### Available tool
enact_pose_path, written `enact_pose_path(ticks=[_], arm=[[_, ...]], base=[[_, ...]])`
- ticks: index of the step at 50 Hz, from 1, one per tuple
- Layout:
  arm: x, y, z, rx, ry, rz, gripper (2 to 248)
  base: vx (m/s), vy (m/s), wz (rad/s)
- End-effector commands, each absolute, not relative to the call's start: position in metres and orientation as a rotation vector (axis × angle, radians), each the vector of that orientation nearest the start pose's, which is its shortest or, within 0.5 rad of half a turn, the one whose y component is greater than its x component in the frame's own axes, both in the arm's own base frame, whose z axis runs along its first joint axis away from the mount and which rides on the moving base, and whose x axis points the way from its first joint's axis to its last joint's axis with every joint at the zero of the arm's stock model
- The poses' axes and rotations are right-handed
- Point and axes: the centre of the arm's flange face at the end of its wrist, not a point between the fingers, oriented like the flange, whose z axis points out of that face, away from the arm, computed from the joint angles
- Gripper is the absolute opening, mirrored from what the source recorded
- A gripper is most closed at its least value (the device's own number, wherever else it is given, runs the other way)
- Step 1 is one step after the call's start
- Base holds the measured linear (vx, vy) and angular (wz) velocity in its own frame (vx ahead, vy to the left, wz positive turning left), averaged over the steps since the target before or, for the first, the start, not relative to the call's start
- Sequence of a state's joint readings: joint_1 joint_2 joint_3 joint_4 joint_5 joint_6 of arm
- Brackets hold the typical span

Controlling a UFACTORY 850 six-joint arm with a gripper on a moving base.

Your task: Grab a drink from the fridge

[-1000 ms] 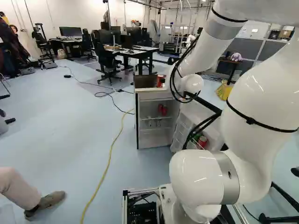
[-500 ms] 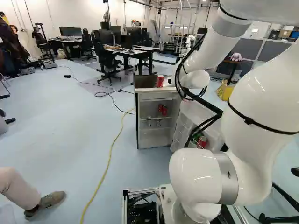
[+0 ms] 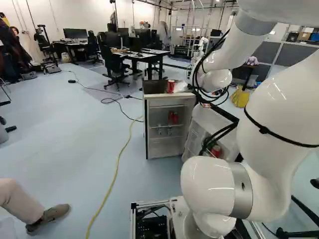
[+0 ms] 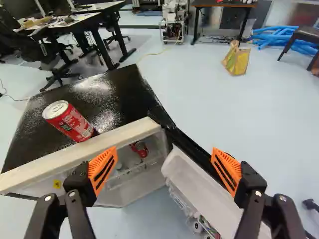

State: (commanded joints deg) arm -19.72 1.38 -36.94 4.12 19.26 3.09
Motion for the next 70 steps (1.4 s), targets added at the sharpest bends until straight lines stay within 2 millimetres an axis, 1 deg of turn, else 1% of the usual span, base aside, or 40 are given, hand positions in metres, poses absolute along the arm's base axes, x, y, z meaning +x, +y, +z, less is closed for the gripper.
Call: enact_pose_path(ticks=[25, 70], arm=[[0.411, -0.187, 0.480, -2.820, 0.880, -1.393, 247], [0.389, -0.242, 0.511, -2.867, 1.096, -1.073, 247]], base=[[0.000, 0.000, 0.000], [0.000, 0.000, 0.000]])
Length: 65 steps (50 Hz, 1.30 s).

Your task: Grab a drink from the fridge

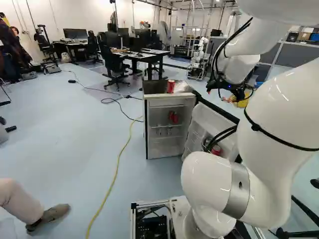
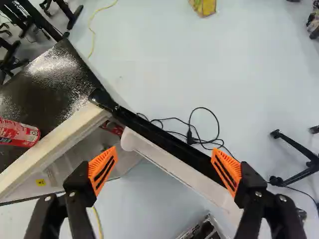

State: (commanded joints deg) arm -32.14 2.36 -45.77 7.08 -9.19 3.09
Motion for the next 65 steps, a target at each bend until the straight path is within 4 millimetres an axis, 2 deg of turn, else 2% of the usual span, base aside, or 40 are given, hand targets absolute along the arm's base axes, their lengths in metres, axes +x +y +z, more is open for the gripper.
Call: enact_pose_path(ticks=[20, 65], arm=[[0.384, -0.271, 0.507, -2.873, 1.187, -0.881, 247], [0.385, -0.347, 0.502, -2.831, 1.362, -0.685, 247]], base=[[0.000, 0.000, 0.000], [0.000, 0.000, 0.000]])
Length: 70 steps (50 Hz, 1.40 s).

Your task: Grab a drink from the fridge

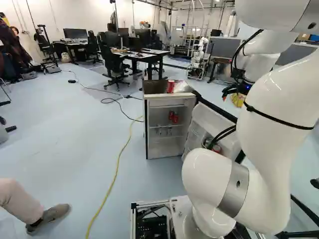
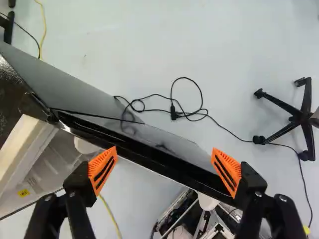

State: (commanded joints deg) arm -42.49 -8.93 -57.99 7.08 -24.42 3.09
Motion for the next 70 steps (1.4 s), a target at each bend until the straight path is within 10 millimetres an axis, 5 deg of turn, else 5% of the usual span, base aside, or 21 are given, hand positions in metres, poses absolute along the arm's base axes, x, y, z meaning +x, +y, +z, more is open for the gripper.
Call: enact_pose_path(ticks=[27, 44, 70], arm=[[0.389, -0.391, 0.497, -2.796, 1.435, -0.548, 247], [0.398, -0.426, 0.476, -2.776, 1.479, -0.505, 247], [0.406, -0.439, 0.439, -2.767, 1.485, -0.420, 247]], base=[[0.000, 0.000, 0.000], [0.000, 0.000, 0.000], [0.000, 0.000, 0.000]])
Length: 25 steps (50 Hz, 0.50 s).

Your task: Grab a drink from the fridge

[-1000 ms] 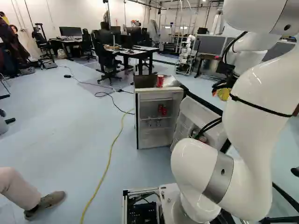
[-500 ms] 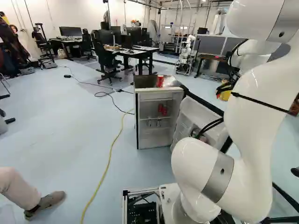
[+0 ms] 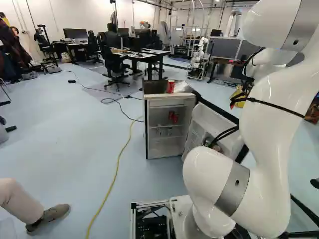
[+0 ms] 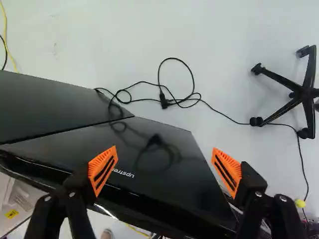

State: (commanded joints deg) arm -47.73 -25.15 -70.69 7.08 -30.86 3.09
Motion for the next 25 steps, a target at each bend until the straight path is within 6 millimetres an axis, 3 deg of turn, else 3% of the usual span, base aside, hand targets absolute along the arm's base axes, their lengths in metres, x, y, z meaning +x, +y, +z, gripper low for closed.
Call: enact_pose_path(ticks=[25], arm=[[0.412, -0.445, 0.412, -2.761, 1.484, -0.359, 247]], base=[[0.000, 0.000, 0.000]])
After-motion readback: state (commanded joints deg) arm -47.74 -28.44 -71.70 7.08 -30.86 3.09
